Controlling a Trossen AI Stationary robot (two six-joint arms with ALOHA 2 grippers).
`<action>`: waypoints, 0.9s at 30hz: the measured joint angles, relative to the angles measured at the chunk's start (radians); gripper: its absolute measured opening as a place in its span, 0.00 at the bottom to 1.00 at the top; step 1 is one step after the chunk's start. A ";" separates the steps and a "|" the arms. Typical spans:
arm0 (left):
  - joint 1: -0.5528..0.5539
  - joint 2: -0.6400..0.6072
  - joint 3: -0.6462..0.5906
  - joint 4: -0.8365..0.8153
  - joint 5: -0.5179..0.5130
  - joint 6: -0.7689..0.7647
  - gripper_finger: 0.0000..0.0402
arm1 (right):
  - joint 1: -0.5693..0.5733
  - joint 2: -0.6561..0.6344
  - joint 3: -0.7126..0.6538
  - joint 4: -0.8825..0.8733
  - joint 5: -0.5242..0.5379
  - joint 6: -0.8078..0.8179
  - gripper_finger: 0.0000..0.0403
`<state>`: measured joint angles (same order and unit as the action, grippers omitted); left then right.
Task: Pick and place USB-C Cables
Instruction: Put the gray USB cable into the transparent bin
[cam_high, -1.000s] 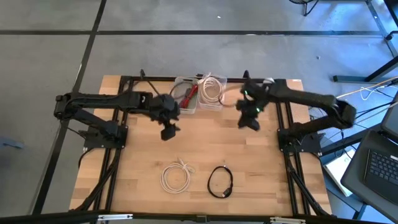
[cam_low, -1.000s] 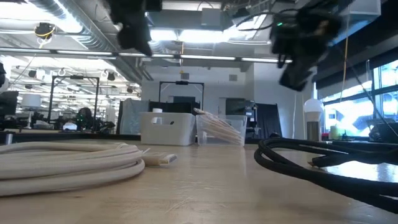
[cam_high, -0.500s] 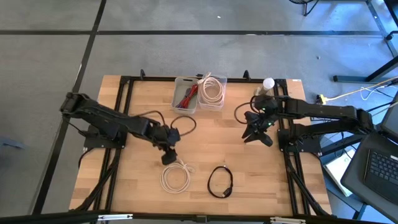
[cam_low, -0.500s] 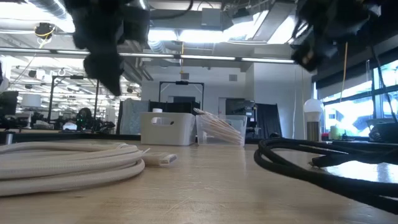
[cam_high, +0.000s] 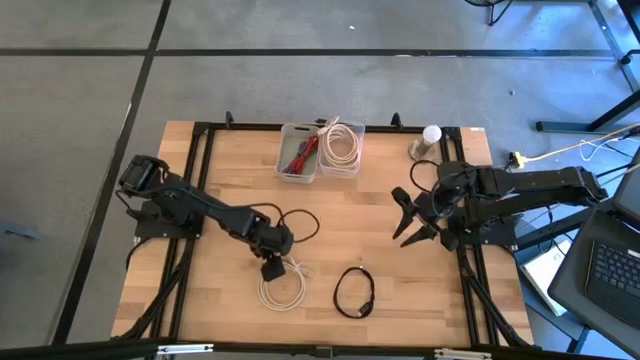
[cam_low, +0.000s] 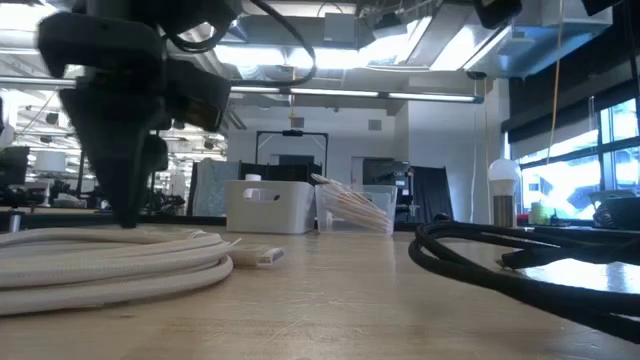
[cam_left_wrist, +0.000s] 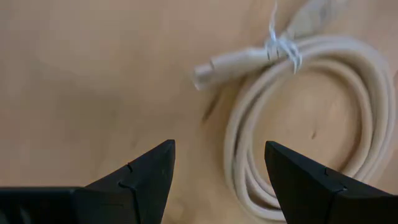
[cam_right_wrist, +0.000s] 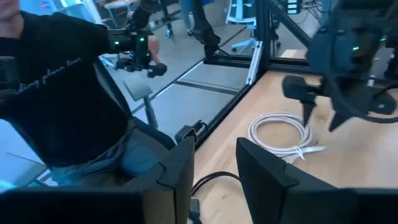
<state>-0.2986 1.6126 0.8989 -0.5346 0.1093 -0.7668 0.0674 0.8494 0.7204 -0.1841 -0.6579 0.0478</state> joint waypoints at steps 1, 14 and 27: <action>-0.010 0.007 0.000 0.002 0.008 -0.011 0.60 | 0.008 0.000 0.000 0.000 0.011 -0.001 0.31; -0.122 0.053 0.001 0.067 -0.122 -0.062 0.60 | 0.025 0.001 0.000 -0.001 0.056 -0.003 0.31; -0.134 0.144 0.010 0.050 -0.190 -0.029 0.48 | 0.025 0.001 0.000 0.000 0.063 -0.002 0.31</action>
<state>-0.4328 1.7561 0.9088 -0.4850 -0.0810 -0.7959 0.0921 0.8505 0.7204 -0.1838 -0.5947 0.0460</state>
